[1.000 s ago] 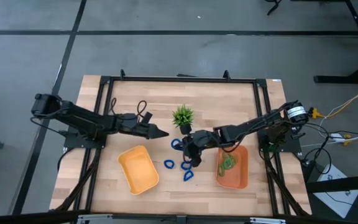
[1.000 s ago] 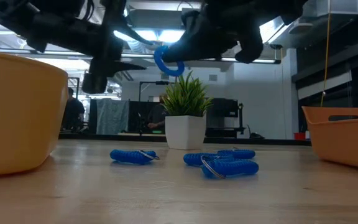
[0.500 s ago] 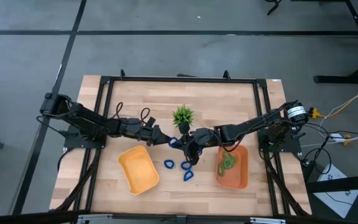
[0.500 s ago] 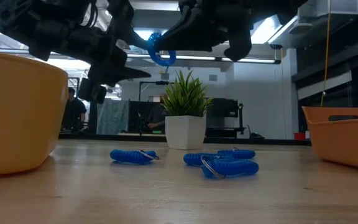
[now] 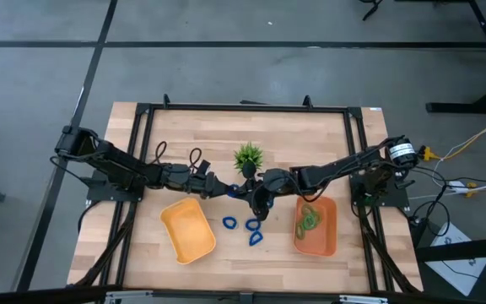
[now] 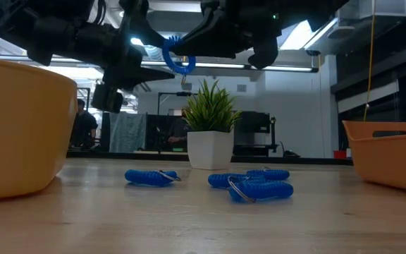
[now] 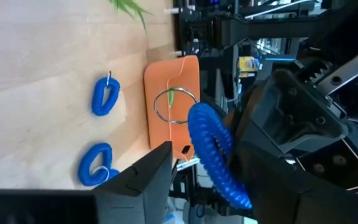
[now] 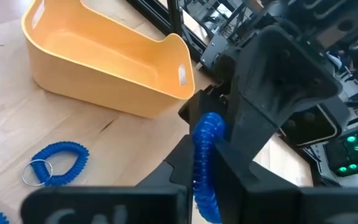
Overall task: Sort spring keychains
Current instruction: Put the blue spring keychain into the yellow bin
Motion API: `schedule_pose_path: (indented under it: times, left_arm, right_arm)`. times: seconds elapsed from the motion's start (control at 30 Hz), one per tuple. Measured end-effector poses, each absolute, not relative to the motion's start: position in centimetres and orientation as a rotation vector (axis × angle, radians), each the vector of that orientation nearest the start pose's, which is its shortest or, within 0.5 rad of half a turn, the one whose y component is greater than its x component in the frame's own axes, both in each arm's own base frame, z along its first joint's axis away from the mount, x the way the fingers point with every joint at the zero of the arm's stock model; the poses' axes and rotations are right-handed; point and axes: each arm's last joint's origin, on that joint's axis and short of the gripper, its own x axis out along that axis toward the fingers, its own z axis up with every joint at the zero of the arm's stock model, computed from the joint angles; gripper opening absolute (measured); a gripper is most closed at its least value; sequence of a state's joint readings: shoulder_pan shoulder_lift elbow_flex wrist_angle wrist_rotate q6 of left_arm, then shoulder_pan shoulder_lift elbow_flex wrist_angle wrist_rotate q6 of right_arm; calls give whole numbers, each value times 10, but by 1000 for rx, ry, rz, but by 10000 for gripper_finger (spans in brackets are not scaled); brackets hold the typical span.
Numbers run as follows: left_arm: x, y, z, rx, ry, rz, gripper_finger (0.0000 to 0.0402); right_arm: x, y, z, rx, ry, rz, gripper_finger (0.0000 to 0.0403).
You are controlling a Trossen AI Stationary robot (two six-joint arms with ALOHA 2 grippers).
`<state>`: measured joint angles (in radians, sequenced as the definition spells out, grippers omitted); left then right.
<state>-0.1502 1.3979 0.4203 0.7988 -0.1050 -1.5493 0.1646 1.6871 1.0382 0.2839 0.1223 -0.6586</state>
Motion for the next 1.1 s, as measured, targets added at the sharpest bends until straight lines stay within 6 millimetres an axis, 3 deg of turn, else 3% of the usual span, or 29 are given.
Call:
schedule_pose_path:
  times: [0.53, 0.9, 1.1]
  left_arm:
    - [254, -35, 177, -1419, 136, 142, 26]
    - [254, -35, 177, -1381, 127, 149, 26]
    - [254, -35, 177, -1325, 126, 150, 20]
  right_arm:
    - [368, 56, 230, -668, 345, 186, 45]
    - [367, 56, 227, -654, 370, 194, 46]
    - [365, 57, 224, -639, 392, 257, 66]
